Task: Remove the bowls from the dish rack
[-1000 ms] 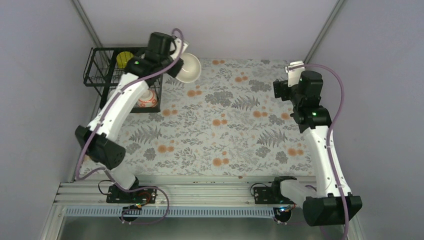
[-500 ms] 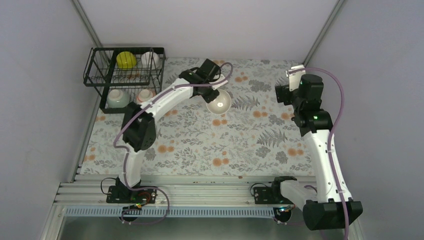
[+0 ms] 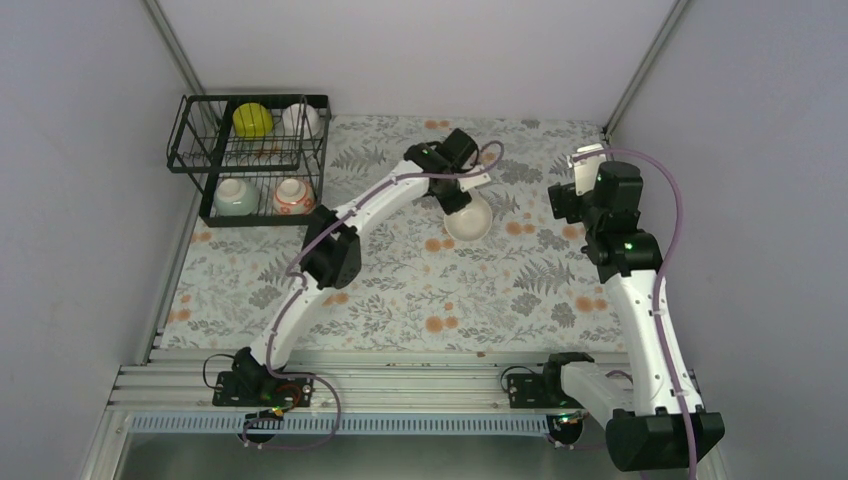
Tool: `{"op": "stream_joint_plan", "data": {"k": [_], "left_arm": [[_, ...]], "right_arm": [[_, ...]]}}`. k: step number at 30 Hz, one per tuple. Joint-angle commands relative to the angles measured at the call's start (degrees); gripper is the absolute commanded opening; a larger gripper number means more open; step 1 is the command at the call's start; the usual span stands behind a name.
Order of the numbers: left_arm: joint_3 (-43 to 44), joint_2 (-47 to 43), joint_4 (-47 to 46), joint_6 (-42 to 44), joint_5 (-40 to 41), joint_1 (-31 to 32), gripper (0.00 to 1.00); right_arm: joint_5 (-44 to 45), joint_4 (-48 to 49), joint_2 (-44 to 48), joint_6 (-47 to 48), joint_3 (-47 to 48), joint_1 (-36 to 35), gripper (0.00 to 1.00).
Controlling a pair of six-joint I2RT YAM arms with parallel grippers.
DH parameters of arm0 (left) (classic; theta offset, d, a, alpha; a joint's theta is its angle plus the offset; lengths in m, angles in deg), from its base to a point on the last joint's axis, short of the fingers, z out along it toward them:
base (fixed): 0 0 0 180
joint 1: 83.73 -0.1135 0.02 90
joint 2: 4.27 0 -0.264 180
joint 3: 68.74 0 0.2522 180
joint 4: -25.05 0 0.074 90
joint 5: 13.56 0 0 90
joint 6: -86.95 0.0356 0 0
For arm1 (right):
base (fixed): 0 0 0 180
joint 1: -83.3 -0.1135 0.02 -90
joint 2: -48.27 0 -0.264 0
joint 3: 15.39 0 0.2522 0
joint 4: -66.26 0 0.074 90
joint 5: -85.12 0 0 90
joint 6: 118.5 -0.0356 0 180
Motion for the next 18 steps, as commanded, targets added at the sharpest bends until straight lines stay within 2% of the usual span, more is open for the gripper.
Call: {"op": "stream_joint_plan", "data": {"k": [1, 9, 18], "left_arm": [[1.39, 1.69, 2.91, 1.81, -0.72, 2.41, 0.02], [-0.47, 2.79, 2.31, 2.61, 0.47, 4.51, 0.02], [5.00, 7.22, 1.90, 3.28, 3.52, 8.26, 0.03]], "right_arm": [[0.10, 0.78, 1.15, 0.60, -0.37, -0.26, 1.00], [1.07, 0.19, 1.70, 0.31, -0.24, -0.24, 1.00], [0.94, -2.67, 3.73, 0.38, 1.82, -0.23, 1.00]]}}
